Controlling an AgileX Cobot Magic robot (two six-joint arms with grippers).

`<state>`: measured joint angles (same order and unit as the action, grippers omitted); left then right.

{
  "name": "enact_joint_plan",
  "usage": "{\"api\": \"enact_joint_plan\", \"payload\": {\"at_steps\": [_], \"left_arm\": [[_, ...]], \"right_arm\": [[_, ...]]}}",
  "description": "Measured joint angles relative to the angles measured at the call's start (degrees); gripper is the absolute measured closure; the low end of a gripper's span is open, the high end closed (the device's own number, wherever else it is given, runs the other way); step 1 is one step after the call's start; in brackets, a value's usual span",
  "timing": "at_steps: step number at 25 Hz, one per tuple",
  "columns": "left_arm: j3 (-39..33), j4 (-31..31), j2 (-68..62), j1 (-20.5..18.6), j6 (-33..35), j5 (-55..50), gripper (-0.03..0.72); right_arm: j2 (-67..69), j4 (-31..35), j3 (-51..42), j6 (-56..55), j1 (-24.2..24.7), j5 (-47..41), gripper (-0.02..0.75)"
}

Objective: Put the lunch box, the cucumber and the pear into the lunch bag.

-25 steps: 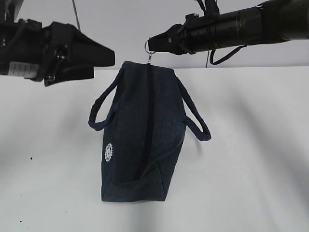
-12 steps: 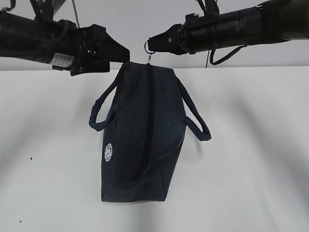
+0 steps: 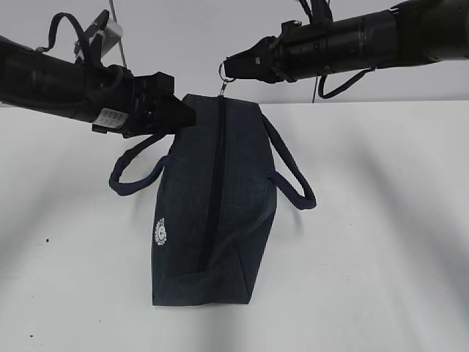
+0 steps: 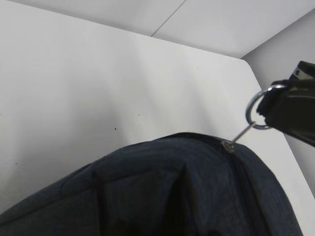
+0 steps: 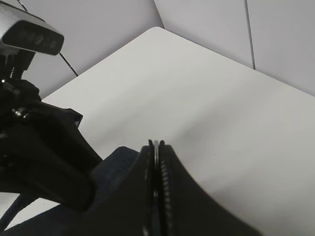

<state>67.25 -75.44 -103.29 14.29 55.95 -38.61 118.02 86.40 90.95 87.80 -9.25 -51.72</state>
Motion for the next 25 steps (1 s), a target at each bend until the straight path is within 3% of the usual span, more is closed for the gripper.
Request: {"api": "enact_joint_plan", "payload": {"at_steps": [3,5,25], "left_arm": [[0.0,-0.24,0.0,0.0,0.0,-0.93,0.63],[0.06,-0.75,0.0,0.0,0.0,-1.85,0.673],[0.18,-1.0,0.0,-2.03,4.83,-15.05,0.682]], "right_arm": [[0.0,-0.09,0.0,0.0,0.0,-0.14,0.732],[0.0,-0.09,0.0,0.0,0.0,-0.14,0.733],[3.11,-3.07,3.17,-1.31,1.0,-2.51,0.732]]}}
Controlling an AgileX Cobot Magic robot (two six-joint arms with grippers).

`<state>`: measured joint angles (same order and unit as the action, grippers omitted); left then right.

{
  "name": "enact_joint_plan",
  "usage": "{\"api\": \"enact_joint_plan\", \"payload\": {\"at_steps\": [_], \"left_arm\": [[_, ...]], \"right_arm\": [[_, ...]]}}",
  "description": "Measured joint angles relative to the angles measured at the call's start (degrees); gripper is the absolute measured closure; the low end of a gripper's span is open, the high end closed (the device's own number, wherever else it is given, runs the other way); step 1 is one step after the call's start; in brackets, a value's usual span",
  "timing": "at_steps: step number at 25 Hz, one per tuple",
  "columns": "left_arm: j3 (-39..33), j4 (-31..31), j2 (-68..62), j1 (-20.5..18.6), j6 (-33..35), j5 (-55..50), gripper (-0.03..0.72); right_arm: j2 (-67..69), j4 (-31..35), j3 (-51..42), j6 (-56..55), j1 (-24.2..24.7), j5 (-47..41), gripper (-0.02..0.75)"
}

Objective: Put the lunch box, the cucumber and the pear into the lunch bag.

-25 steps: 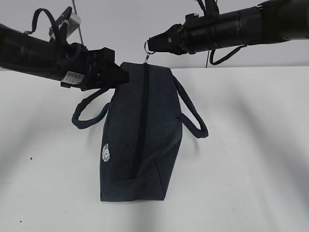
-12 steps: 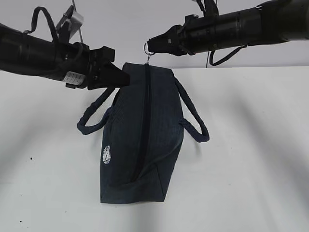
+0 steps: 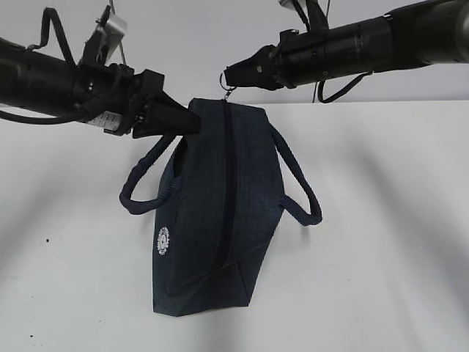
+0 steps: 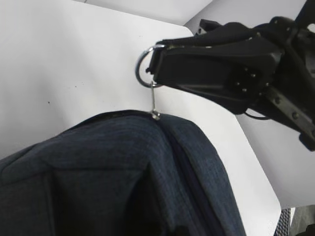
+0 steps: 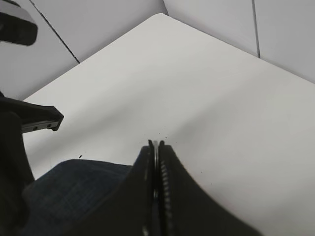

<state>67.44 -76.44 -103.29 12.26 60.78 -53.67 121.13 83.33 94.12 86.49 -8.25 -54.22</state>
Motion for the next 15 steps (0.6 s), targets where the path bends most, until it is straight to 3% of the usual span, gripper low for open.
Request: {"api": "enact_joint_plan", "payload": {"at_steps": [5,15], "left_arm": [[0.0,-0.98,0.0,-2.09,0.41,-3.71,0.683],[1.96,-2.21,-0.73,-2.46,1.62,-9.01,0.683]], "right_arm": [[0.04,-0.74,0.03,-0.11,1.8,-4.24,0.732],[0.45,-2.46,0.65,-0.23,2.17,-5.38,0.732]]}}
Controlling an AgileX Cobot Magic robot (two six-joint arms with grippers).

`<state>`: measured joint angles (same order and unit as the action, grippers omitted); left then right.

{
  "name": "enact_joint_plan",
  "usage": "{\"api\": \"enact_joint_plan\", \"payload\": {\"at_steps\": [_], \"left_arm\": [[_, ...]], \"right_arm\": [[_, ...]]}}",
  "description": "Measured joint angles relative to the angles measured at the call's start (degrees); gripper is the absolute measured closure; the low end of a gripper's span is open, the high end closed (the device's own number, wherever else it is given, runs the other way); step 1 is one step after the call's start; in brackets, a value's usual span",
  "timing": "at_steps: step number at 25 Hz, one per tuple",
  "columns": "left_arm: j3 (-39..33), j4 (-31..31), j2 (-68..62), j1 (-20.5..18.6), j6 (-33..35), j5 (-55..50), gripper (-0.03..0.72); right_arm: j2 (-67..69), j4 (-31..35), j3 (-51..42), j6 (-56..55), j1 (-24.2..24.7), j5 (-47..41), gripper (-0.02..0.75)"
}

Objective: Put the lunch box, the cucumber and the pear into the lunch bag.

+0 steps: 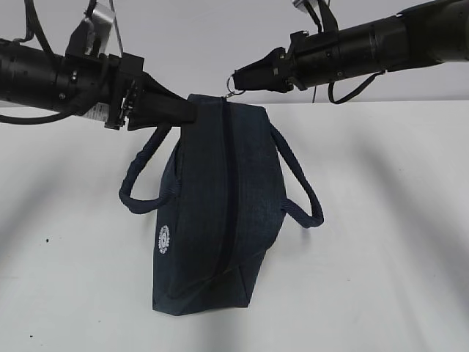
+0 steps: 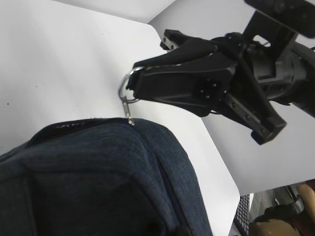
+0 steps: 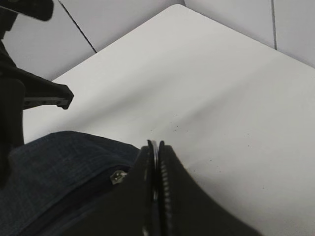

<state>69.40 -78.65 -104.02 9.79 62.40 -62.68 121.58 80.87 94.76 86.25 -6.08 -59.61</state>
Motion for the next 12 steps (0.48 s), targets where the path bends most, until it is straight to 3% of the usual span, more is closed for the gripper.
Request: {"api": "enact_joint_plan", "payload": {"at_steps": [12], "left_arm": [[4.81,2.91,-0.04,0.0,-0.85,-1.48,0.683]], "right_arm": [[3.49,0.31,2.6,-0.01,0.41,0.54,0.732]]}}
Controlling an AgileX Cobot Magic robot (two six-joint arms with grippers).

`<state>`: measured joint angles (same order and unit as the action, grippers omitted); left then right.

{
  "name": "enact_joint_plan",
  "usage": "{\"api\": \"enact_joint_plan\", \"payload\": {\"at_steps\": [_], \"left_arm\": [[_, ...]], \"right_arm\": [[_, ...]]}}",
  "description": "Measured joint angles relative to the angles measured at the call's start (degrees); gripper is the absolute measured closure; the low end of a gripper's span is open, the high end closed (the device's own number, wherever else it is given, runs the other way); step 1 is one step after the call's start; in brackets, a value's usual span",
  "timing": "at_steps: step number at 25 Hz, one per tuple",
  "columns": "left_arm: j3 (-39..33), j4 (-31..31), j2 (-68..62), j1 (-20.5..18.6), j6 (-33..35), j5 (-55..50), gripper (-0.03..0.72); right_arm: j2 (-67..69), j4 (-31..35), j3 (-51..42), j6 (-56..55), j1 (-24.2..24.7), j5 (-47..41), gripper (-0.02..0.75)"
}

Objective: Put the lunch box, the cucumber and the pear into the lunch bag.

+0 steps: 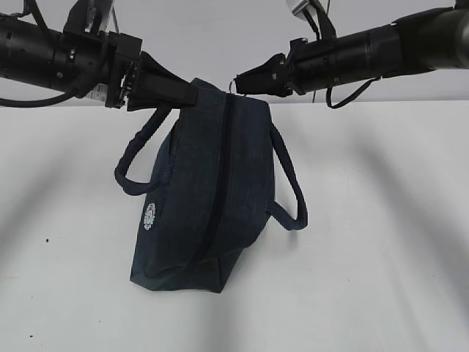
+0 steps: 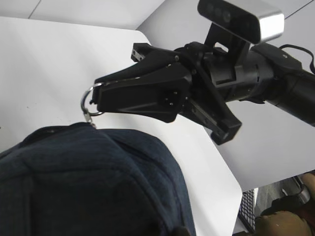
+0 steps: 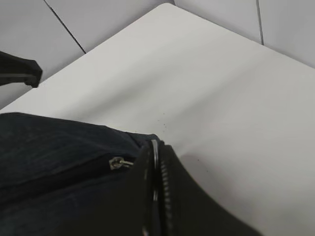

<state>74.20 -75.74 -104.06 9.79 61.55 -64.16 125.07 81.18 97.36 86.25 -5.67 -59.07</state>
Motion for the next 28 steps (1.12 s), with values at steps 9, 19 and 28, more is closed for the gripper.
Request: {"api": "enact_joint_plan", "payload": {"at_steps": [9,19,28], "left_arm": [[0.17,1.79,0.0,0.69,-3.4,-0.8,0.683],[0.79,2.23,0.0,1.66,-4.18,-0.46,0.683],[0.85,2.0,0.0,1.66,-4.29,-0.31,0.684]], "right_arm": [[3.55,-0.81,5.71,-0.26,0.19,-3.75,0.732],[7.07,-5.06,10.21,-4.75,0.19,-3.73,0.732],[9.54,-5.78,10.7,-5.86,0.19,-2.61,0.732]]}}
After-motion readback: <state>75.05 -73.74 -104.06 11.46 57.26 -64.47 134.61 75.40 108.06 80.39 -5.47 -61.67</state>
